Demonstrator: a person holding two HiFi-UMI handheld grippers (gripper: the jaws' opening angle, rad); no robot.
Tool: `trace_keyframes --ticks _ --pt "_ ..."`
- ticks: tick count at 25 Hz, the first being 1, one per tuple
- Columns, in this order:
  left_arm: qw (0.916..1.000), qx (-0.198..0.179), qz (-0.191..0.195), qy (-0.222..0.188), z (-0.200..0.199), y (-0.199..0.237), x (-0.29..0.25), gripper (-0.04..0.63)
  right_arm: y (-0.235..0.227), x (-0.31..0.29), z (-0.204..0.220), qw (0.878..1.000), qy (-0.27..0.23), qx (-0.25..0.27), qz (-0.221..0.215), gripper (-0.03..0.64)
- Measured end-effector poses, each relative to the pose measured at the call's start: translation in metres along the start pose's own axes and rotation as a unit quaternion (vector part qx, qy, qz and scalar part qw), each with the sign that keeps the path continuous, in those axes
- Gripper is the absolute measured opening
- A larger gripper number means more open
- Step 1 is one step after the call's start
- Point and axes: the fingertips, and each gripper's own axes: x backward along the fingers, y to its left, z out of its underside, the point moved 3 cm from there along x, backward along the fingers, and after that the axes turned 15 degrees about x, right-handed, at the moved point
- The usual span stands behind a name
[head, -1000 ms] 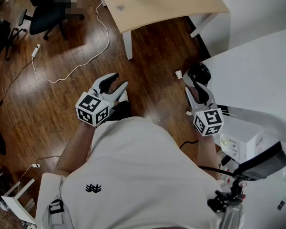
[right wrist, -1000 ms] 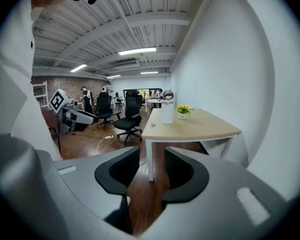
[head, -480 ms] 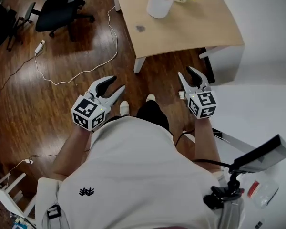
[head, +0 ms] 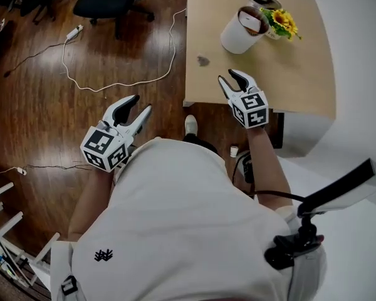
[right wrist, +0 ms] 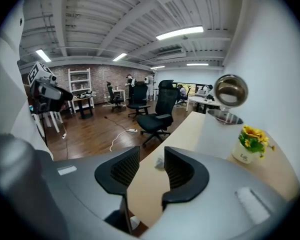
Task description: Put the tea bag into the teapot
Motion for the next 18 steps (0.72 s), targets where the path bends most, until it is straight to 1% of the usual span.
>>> trace_keyframes --ticks 4,9,14,18 --pt "0.9985 0.011 -0.049 -0.022 -0.009 0.005 -0.011 0.164 -0.019 -0.061 0.013 0.997 0.019 0.041 -0.058 0.147" --pt "0.9906 0.041 -0.121 -0.049 -0.007 0.010 -0.005 0.164 -0.022 -0.133 0.043 0.988 0.054 0.080 -0.125 0.147" --pt "0.9813 0.061 -0.172 -0.061 -0.004 0.018 0.004 0.166 -0.018 -0.181 0.062 0.978 0.086 0.104 -0.159 0.147" --pt "0.9767 0.068 -0.193 -0.063 -0.004 0.021 0.009 0.165 -0.009 -0.203 0.072 0.969 0.109 0.130 -0.179 0.147"
